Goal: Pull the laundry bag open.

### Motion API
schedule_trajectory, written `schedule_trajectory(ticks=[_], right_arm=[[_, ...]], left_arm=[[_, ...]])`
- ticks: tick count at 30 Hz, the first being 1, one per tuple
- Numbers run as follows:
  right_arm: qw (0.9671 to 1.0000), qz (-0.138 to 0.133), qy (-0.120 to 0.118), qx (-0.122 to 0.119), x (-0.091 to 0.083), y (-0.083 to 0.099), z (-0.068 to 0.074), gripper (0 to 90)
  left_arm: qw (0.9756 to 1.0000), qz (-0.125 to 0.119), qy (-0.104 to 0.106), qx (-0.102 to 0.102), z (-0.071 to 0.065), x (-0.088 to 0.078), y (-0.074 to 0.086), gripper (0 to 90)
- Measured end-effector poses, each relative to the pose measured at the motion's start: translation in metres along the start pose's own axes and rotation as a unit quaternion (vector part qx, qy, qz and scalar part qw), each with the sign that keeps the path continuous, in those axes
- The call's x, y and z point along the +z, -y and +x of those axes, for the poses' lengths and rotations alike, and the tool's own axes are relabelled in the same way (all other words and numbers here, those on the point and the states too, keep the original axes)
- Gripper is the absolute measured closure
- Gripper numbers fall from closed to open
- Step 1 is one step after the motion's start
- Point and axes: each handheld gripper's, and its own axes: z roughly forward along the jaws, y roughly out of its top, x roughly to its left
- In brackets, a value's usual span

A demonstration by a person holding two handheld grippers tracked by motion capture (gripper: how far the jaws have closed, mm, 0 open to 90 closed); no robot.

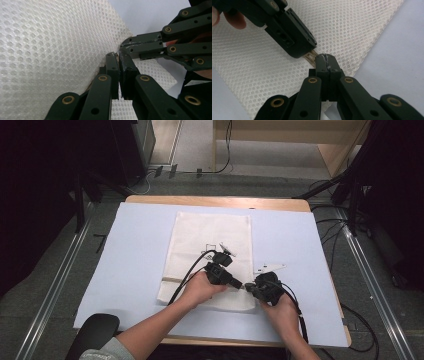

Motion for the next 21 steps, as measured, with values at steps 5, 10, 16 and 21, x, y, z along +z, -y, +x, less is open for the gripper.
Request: schedule_trajectory(ticks=[5,10,16,21], right_arm=[[1.0,0.0,0.001,0.0,-0.0001,0.0004,0.0003,90.0],[1.0,-0.003,0.0,-0.001,-0.0002,0.0012,-0.0002,90.0],[1.0,-0.003,0.0,0.004,-0.0004,0.0017,-0.0007,90.0],[1.0,-0.003,0.001,0.005,-0.0006,0.0019,-0.0007,90.0]], left_arm=[[1.0,0.001,-0.002,-0.001,0.0021,-0.0022,-0.0002,89.8],[1.0,0.002,-0.005,0.001,0.0012,-0.0029,0.0008,90.0],[1.0,0.002,-0.003,0.004,0.0014,-0.0046,0.0035,90.0],[0.9998,0.002,-0.014,0.016,-0.0005,-0.0074,0.0052,90.0]])
